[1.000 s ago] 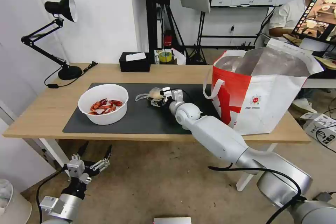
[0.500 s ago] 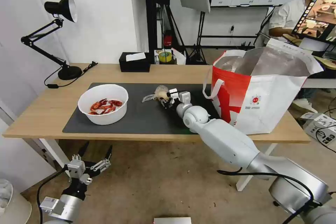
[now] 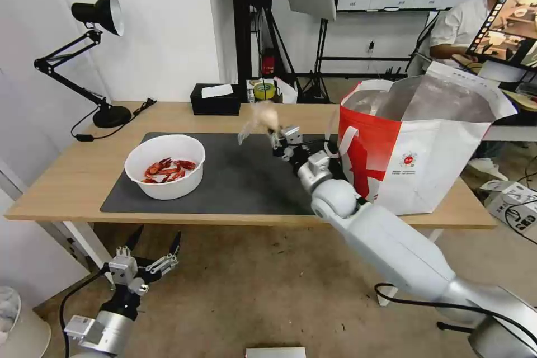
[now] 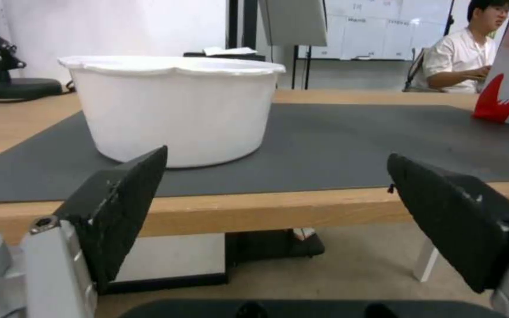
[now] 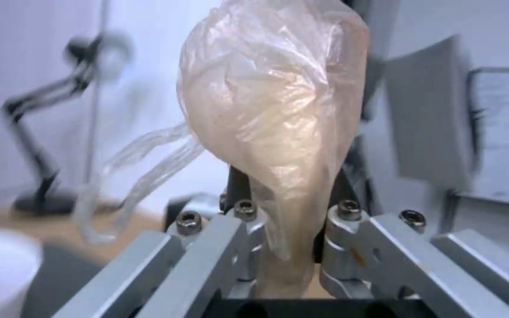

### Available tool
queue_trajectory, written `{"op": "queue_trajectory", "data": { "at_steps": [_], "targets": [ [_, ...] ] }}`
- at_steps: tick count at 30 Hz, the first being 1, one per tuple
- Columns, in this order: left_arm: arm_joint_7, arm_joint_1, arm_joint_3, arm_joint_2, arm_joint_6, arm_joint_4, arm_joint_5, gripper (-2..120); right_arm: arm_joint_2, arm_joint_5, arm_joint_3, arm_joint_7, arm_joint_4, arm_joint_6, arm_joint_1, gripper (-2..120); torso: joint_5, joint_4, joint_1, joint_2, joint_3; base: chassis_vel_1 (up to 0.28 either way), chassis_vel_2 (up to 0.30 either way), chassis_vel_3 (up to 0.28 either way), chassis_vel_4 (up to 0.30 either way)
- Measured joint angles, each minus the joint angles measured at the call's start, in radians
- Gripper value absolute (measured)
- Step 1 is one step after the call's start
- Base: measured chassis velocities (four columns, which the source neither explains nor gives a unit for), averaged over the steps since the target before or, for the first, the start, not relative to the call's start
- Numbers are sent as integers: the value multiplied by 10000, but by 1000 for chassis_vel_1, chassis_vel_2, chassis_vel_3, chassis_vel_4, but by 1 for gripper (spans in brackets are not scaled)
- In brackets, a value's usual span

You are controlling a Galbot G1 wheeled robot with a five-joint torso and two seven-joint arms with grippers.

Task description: Pick up the trash from the table and place it into the takeout bag.

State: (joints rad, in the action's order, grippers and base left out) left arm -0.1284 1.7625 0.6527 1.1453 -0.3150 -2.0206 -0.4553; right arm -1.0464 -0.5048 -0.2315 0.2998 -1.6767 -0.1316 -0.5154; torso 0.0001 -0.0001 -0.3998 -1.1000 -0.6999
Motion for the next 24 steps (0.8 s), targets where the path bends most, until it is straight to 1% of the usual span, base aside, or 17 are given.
{"op": "queue_trajectory", "data": {
  "at_steps": [1,3,4,5,7,8,9,11,12,14,16,18,19,21,22,23,24],
  "targets": [
    [0,0,0,0,0,0,0,100,0,0,0,0,0,0,0,7,0,0,0,0,0,0,0,0,0],
    [1,-3,-35,4,0,23,13,100,233,-155,472,740,-711,267,-57,7,1,0,0,0,0,0,0,0,0],
    [2,-5,-66,25,0,40,43,100,449,-267,781,1269,-1137,478,-51,7,-1,0,1,-1,0,0,0,0,0],
    [2,-5,-66,25,0,40,43,100,449,-267,781,1269,-1137,478,-51,7,-1,0,1,-1,0,0,0,0,0],
    [2,-5,-116,78,1,50,99,100,870,-519,1209,2427,-1742,1232,-16,7,1,1,0,0,0,0,0,0,0],
    [2,-5,-116,78,1,50,99,100,870,-519,1209,2427,-1742,1232,-16,7,1,1,0,0,0,0,0,0,0],
    [2,-5,-132,96,1,50,122,100,1040,-702,1335,2973,-1968,1656,-9,7,-1,0,0,0,0,0,0,0,0],
    [1,3,-151,129,0,50,164,100,1327,-1315,1519,4469,-2308,2696,-8,7,0,-1,1,0,0,0,0,0,0],
    [1,3,-151,129,0,50,164,100,1327,-1315,1519,4469,-2308,2696,-8,7,0,-1,1,0,0,0,0,0,0],
    [1,26,-156,162,1,35,202,100,1479,-1927,1639,5372,-2408,3302,-24,7,1,-1,0,0,-1,0,0,0,0],
    [0,40,-157,174,1,27,215,100,1512,-2057,1676,5535,-2410,3398,-27,7,1,0,0,0,-1,0,0,0,0],
    [0,78,-157,218,1,-5,262,100,1561,-2727,1779,5854,-2452,3627,-17,7,0,0,0,0,-1,0,0,0,0],
    [0,78,-157,218,1,-5,262,100,1561,-2727,1779,5854,-2452,3627,-17,7,0,0,0,0,-1,0,0,0,0],
    [0,104,-154,243,1,-21,280,100,1576,-3317,1798,5972,-2491,3714,19,7,-1,1,0,0,-1,0,0,0,0],
    [1,116,-145,254,1,-30,282,100,1579,-3600,1801,6028,-2521,3751,24,10,-2,2,0,0,-1,0,0,0,0],
    [1,116,-145,254,1,-30,282,100,1579,-3600,1801,6028,-2521,3751,24,10,-2,2,0,0,-1,0,0,0,0],
    [0,129,-133,257,1,-37,283,100,1584,-3744,1822,6041,-2547,3764,22,13,-1,2,-1,0,-1,0,0,0,0]
  ]
}}
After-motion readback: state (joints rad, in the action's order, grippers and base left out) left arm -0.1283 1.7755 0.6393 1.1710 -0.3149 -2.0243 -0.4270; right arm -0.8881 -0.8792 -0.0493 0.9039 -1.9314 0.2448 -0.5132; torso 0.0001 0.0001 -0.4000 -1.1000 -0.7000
